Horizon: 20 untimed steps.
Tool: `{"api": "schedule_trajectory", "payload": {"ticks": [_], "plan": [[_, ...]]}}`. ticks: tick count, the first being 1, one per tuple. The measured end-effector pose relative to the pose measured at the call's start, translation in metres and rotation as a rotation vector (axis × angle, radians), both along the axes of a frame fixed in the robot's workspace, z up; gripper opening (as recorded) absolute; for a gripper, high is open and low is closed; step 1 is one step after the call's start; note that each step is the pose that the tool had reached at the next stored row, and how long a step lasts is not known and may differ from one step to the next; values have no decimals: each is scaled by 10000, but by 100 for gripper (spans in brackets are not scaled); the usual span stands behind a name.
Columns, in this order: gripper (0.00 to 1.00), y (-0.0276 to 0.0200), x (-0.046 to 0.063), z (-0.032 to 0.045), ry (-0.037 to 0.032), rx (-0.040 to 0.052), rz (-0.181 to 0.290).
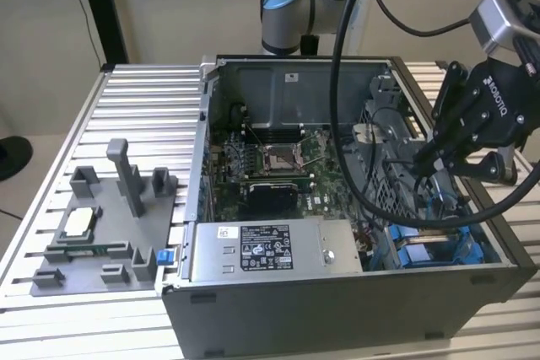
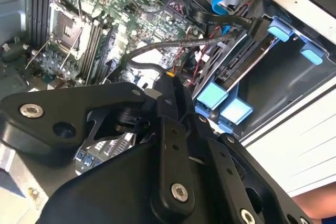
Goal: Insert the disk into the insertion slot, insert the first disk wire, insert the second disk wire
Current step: 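Insert the first disk wire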
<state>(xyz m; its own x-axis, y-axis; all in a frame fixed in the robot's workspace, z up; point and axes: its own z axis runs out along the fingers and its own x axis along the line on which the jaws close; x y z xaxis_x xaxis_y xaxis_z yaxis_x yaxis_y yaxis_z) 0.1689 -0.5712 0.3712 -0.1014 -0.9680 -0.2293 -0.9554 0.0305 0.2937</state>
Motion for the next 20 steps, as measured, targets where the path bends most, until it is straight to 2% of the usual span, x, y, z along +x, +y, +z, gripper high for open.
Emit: {"api": "schedule_trajectory", "payload": {"ticks": [5,7,8,10,12,13,14,15,20], "plan": [[0,-5,7,-39,0,-9,3],[0,-8,12,-51,0,-70,3],[0,-9,13,-53,0,-131,3],[0,-9,13,-54,-10,-338,8],[0,-9,14,-54,-69,-635,15],[0,-10,14,-54,-123,-783,14],[0,-9,14,-55,-249,-902,11],[0,-9,14,-55,-412,-1009,7],[0,-10,13,-55,-1324,-1466,-32]]}}
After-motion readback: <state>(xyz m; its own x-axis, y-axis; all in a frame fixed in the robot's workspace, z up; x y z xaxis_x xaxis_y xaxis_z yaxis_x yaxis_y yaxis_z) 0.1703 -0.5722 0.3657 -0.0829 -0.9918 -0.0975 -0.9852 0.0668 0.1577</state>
